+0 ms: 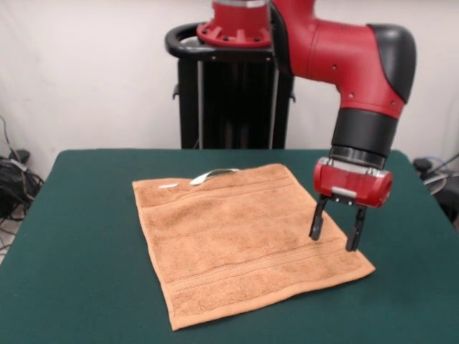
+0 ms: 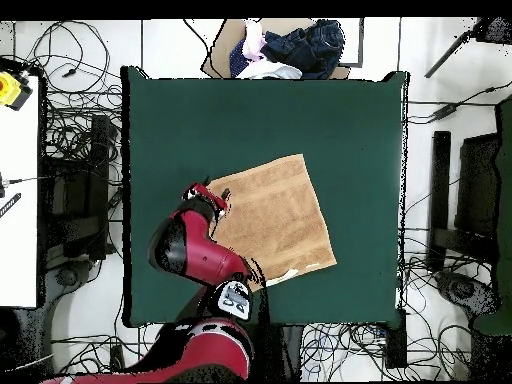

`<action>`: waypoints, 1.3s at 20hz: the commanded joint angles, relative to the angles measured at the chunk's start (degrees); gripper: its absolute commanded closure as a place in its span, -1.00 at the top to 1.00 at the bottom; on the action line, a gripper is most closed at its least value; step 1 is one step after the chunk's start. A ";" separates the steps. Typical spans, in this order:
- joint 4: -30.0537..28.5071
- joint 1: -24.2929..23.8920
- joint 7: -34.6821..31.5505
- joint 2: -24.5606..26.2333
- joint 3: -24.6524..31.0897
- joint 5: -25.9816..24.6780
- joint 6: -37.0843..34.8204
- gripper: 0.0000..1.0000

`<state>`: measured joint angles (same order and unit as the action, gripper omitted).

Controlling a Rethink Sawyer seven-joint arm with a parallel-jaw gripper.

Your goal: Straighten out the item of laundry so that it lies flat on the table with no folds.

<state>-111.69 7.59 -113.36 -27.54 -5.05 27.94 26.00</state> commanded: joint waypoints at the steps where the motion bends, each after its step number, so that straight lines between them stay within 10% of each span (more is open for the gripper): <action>1: -3.75 -0.66 -11.95 -2.14 5.45 0.87 -10.36 1.00; 26: -18.01 -7.10 -10.99 -6.12 4.42 -12.54 -10.68 1.00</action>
<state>-125.61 3.01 -113.36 -35.24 -5.02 18.79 17.03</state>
